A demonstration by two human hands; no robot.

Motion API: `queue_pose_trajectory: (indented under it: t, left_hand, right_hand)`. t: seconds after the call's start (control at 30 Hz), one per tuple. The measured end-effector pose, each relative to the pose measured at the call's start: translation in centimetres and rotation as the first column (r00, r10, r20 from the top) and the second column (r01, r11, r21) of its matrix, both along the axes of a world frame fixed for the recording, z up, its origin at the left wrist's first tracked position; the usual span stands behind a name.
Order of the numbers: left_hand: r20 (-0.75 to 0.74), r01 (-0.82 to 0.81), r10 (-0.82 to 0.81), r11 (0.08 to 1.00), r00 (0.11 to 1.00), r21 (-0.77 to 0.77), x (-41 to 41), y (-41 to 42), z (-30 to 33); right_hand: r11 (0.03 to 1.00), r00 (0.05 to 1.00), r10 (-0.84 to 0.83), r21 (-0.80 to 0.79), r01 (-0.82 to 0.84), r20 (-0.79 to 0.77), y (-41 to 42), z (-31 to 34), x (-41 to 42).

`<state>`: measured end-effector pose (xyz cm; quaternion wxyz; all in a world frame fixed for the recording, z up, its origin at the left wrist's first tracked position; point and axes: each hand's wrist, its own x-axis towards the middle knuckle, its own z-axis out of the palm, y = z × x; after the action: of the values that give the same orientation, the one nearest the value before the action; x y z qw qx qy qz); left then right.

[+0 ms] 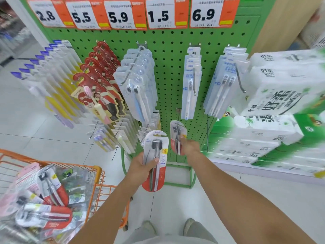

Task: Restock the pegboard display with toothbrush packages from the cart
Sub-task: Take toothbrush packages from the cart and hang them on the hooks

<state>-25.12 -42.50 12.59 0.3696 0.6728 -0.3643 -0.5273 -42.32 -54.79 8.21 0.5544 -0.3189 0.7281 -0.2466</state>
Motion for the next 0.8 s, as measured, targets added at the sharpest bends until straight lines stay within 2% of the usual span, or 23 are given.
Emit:
queue_pose_trajectory:
  t: [0.1, 0.23, 0.4, 0.47, 0.57, 0.67, 0.8]
  left_hand:
    - [0.011, 0.0, -0.001, 1.0, 1.0, 0.023, 0.1, 0.3, -0.3]
    - [0.021, 0.032, -0.033, 0.999, 0.999, 0.033, -0.3, 0.2, -0.7]
    - [-0.013, 0.132, -0.132, 0.991, 0.991, 0.002, -2.1, -0.5, -0.7]
    - [-0.038, 0.096, -0.096, 0.995, 0.995, -0.002, -2.7, -0.9, -1.0]
    - [-0.046, 0.028, -0.029, 0.999, 0.998, -0.017, -3.3, -1.3, -1.8]
    - [0.003, 0.031, -0.031, 0.999, 1.0, -0.041, -3.5, -1.6, -2.3]
    - [0.074, 0.034, -0.032, 0.999, 0.997, -0.02, -3.8, -2.2, -2.6]
  right_hand:
    - [0.997, 0.998, -0.06, 0.048, 0.059, 0.003, -0.2, 1.2, 0.2]
    - [0.996, 0.986, -0.038, -0.079, 0.051, 0.162, 3.7, 1.7, -0.4]
    - [0.935, 0.898, 0.243, -0.334, -0.117, 0.367, 8.1, 4.6, -1.8]
    - [0.923, 0.905, 0.248, -0.369, -0.112, 0.346, 7.8, 4.7, -2.2]
    - [0.901, 0.947, 0.238, -0.414, -0.132, 0.216, 7.4, 3.9, -2.5]
    - [0.878, 0.964, 0.244, -0.447, -0.173, 0.107, 7.2, 2.8, -2.5]
    - [0.9, 0.98, 0.173, -0.42, -0.116, 0.1, 6.7, 2.0, -2.6]
